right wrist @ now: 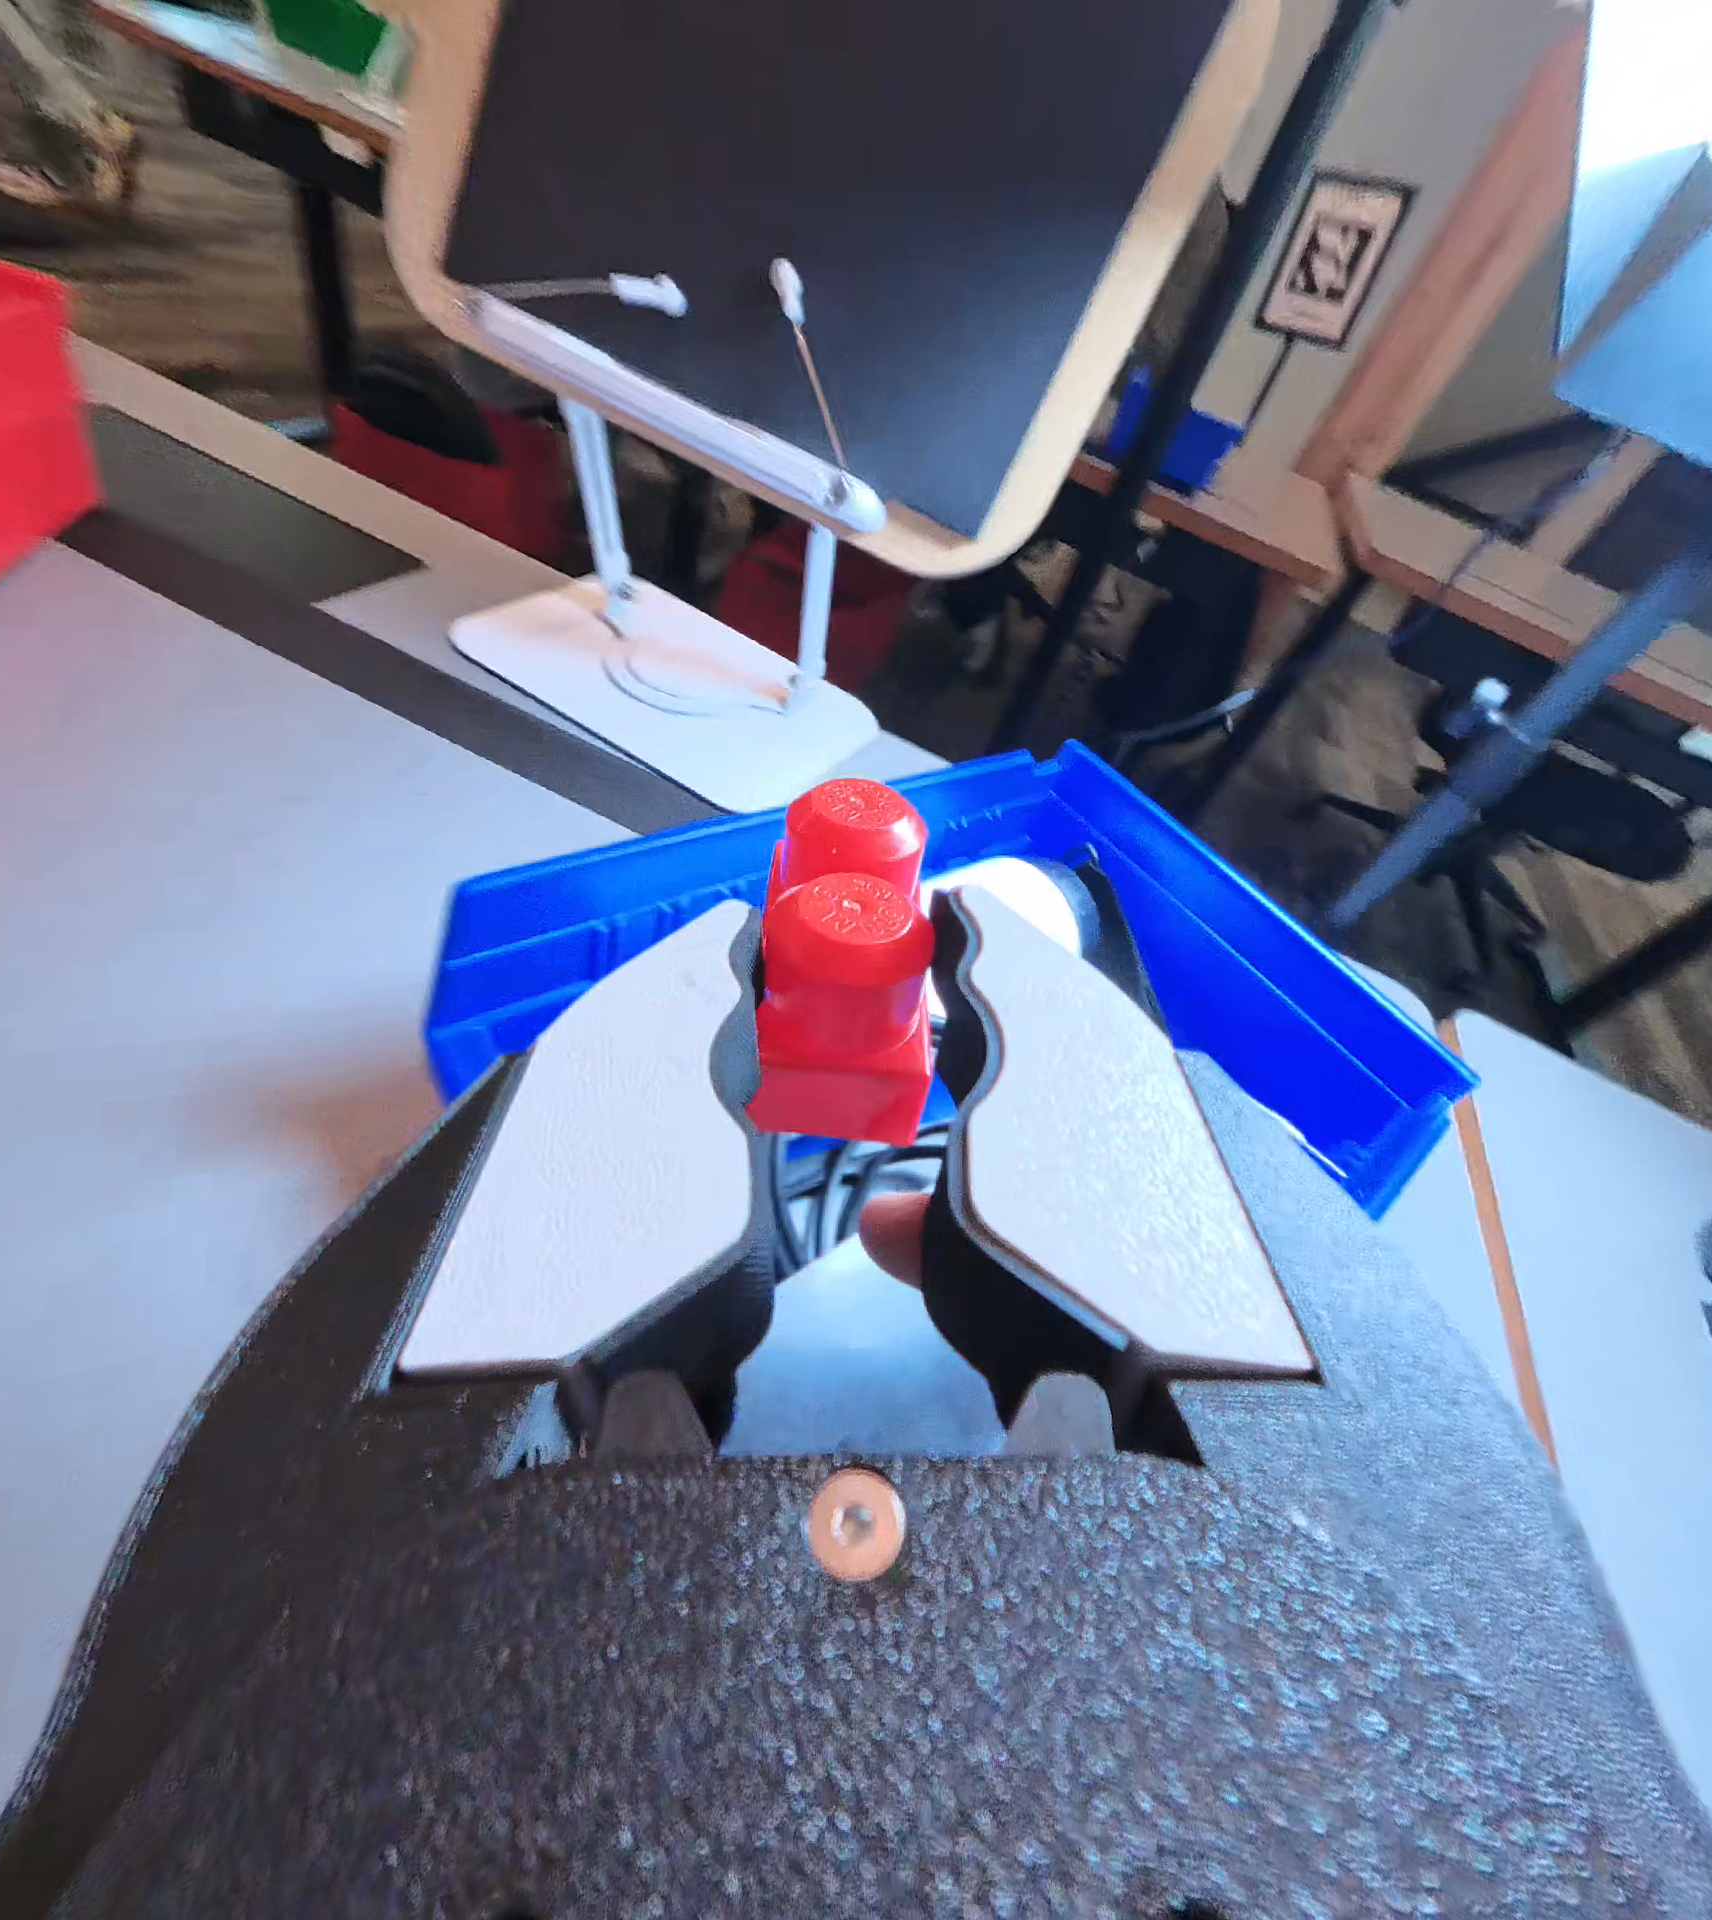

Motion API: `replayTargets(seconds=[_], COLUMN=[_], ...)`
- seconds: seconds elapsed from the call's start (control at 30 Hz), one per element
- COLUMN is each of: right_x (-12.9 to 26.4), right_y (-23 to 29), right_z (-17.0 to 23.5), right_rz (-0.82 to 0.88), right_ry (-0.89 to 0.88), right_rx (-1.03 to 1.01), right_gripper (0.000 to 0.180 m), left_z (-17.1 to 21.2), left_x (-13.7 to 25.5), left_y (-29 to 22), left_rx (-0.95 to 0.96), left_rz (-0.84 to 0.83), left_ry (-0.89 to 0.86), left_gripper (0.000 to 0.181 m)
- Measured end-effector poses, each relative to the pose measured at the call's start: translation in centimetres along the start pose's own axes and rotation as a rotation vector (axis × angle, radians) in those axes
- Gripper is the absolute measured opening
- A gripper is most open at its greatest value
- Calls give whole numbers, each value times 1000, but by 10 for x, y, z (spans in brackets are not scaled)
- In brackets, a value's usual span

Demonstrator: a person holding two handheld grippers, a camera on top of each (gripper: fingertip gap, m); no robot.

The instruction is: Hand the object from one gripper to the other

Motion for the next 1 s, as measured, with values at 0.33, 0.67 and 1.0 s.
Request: replayTargets(seconds=[0.33,0.67,1.0], right_x=[-73,-106,-76], right_y=[-49,-73,-80], right_z=[22,56,18], right_rz=[137,248,261], right_ry=[304,371,220], right_rx=[-137,-216,-126], right_gripper=[31,31,44], left_z=[18,23,23], left_x=[4,6,9], left_y=[6,3,9], left_rx=[10,-34,-30], left_rz=[-41,-57,-93], left_ry=[-7,7,3], left_gripper=[36,35,35])
Point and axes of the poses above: each gripper's, where its closed fingertips meet, x back along the fingers, z out of its underside, y = z × x across the jaws, the point moved 7 cm from there along x, back along the fingers, and after that the axes turned 9 degrees about -z, right-handed, at the moved point
